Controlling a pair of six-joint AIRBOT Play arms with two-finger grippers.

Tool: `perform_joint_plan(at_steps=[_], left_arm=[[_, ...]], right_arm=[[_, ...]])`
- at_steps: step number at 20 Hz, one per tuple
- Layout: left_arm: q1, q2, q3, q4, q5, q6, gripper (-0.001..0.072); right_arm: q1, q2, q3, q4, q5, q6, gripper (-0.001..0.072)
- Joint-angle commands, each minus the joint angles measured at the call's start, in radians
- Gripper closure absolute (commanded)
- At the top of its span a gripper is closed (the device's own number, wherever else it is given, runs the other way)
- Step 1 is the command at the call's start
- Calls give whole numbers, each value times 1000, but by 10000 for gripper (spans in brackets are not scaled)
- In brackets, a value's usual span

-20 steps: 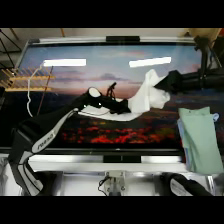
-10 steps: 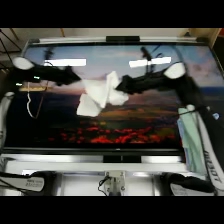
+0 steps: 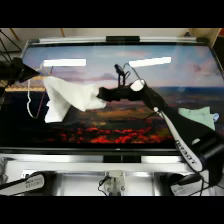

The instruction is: Fold the shirts.

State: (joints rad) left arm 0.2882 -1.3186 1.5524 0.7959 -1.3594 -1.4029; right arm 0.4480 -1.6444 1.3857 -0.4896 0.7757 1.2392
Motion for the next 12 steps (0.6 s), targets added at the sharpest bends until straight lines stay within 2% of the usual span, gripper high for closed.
perform_joint_plan(at_steps=[1, 3, 8, 12], left_arm=[[-53, 11, -1, 5, 19, 6, 677], [-125, 4, -2, 5, 23, 3, 676], [-327, -46, -2, 36, 62, 3, 676], [-382, -90, -2, 43, 77, 3, 676]], right_arm=[[-100, 89, 1, 6, -16, -42, 640], [-189, 162, 1, -20, 2, -41, 640], [-433, 338, 1, -148, 174, -19, 640], [-626, 465, 1, -143, 227, -2, 639]])
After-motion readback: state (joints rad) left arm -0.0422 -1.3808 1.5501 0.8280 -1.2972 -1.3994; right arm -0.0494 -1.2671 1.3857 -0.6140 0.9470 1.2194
